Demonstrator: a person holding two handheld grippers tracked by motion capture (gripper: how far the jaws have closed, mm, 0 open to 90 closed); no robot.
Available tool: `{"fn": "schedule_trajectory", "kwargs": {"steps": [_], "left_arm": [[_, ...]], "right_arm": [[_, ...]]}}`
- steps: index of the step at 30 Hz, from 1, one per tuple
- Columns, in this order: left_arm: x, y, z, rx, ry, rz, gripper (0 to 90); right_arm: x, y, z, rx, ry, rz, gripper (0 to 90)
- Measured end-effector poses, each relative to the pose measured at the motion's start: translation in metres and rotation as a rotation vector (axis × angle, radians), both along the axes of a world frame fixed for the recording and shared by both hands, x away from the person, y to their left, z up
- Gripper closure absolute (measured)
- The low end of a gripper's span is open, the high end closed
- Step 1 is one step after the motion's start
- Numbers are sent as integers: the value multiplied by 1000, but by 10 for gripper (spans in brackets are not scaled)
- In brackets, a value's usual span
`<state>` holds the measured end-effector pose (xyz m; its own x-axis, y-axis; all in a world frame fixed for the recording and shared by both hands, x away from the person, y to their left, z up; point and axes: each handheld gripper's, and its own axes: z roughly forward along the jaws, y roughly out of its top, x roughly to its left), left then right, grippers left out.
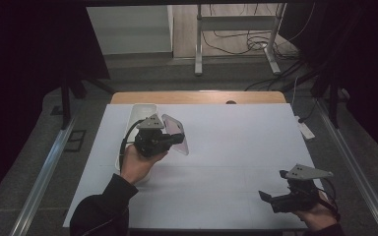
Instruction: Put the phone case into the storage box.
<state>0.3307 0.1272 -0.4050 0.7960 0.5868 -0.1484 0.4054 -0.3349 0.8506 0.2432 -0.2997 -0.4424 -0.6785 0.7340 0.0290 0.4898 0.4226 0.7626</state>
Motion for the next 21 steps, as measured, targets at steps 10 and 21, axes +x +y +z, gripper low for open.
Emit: {"fn": "schedule_trajectory", "kwargs": {"steps": [10,21], "left_arm": [[7,8,11,8,-13,33,882],[17,17,14,30,-15,80,882]], "right_arm": [[-5,-11,-3,-20,0,-41,0],[-13,-25,-5,-25,6,-100,0]]}}
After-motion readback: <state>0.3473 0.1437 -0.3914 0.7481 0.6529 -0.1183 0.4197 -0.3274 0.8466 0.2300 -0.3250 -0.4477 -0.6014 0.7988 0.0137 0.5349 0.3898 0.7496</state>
